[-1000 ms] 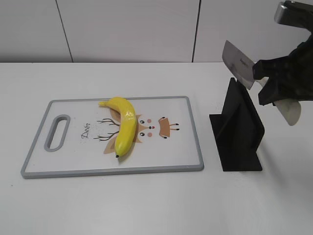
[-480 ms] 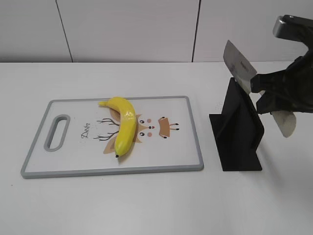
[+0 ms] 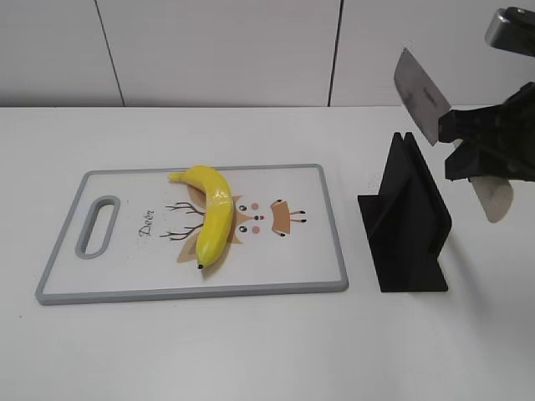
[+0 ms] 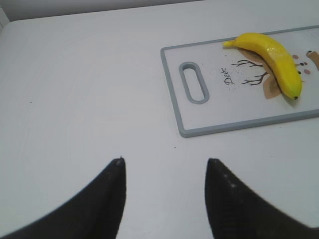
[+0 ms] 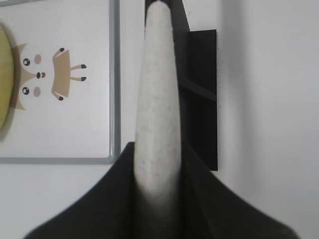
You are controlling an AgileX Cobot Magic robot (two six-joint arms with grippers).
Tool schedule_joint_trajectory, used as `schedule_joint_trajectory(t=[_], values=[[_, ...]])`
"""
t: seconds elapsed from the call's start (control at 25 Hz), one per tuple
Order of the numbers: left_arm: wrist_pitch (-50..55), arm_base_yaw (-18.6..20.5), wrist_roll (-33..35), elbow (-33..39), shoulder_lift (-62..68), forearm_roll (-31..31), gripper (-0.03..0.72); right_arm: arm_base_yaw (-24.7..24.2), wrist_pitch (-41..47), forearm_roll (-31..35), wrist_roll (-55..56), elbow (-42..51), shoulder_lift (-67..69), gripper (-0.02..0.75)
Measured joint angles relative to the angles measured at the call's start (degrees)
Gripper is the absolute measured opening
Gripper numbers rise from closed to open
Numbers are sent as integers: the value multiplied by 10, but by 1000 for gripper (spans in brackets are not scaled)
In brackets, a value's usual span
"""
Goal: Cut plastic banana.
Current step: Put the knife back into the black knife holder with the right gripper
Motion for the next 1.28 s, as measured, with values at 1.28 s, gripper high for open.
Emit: schedule_joint_trajectory(t=[1.28], values=[[0,0,0,0,0,0,477,0,5,32,-35,0,11,167]])
